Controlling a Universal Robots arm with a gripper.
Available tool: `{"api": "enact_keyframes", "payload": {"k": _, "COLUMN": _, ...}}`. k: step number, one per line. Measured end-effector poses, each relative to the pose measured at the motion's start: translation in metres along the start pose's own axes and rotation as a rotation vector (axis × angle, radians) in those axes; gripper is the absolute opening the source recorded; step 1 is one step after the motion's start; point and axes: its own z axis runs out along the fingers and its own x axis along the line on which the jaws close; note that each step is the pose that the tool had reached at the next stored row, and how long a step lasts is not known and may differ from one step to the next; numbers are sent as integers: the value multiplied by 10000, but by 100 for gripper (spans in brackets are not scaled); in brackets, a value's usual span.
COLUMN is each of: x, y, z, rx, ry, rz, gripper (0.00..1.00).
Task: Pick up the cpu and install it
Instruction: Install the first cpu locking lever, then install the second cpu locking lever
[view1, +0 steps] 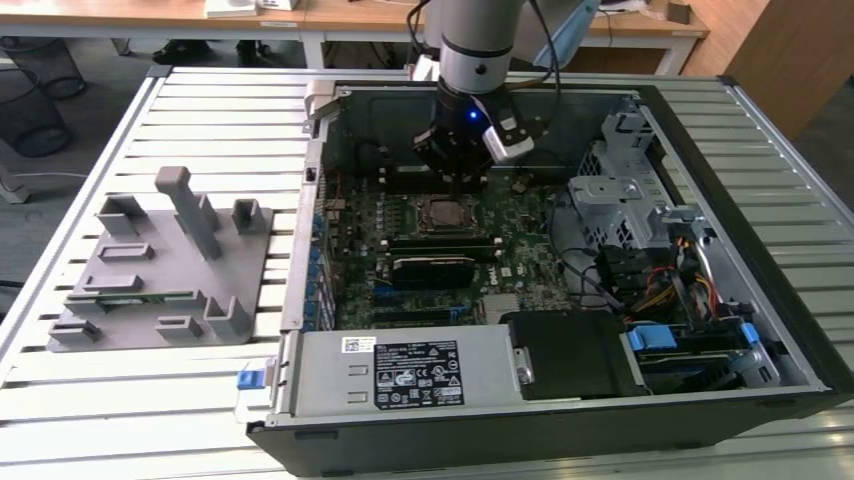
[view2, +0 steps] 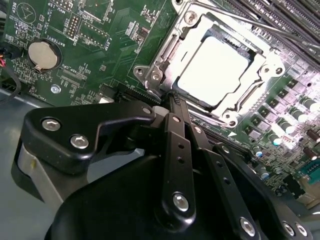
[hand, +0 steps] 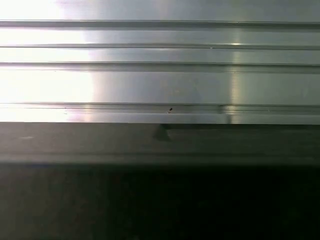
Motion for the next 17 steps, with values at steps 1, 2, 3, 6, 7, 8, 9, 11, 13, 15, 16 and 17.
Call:
{"api": "enact_keyframes", "payload": {"k": 1, "x": 0, "y": -4, "z": 0, "rx": 0, "ry": 0, "rz": 0, "gripper": 11}}
{"api": "enact_keyframes", "payload": {"k": 2, "x": 0, "y": -8, "z": 0, "rx": 0, "ry": 0, "rz": 0, "gripper": 11}}
{"api": "enact_keyframes", "payload": {"k": 3, "x": 0, "y": -13, "z": 0, "rx": 0, "ry": 0, "rz": 0, "gripper": 11}}
{"api": "enact_keyframes", "payload": {"k": 6, "x": 0, "y": -32, "z": 0, "rx": 1, "ry": 0, "rz": 0, "gripper": 11}}
{"api": "enact_keyframes", "payload": {"k": 7, "x": 0, "y": -39, "z": 0, "rx": 1, "ry": 1, "rz": 0, "gripper": 11}}
{"api": "enact_keyframes", "payload": {"k": 8, "x": 0, "y": -47, "z": 0, "rx": 0, "ry": 0, "rz": 0, "gripper": 11}}
{"api": "enact_keyframes", "payload": {"k": 9, "x": 0, "y": -53, "z": 0, "rx": 0, "ry": 0, "rz": 0, "gripper": 11}}
{"api": "enact_keyframes", "payload": {"k": 11, "x": 0, "y": -67, "z": 0, "rx": 1, "ry": 0, "rz": 0, "gripper": 11}}
{"api": "enact_keyframes", "payload": {"k": 13, "x": 0, "y": -81, "z": 1, "rx": 0, "ry": 0, "rz": 0, "gripper": 11}}
{"api": "enact_keyframes", "payload": {"k": 15, "x": 0, "y": -98, "z": 1, "rx": 0, "ry": 0, "rz": 1, "gripper": 11}}
{"api": "enact_keyframes", "payload": {"k": 16, "x": -1, "y": -108, "z": 1, "rx": 0, "ry": 0, "rz": 0, "gripper": 11}}
{"api": "enact_keyframes", "payload": {"k": 17, "x": -1, "y": -116, "z": 1, "rx": 0, "ry": 0, "rz": 0, "gripper": 11}}
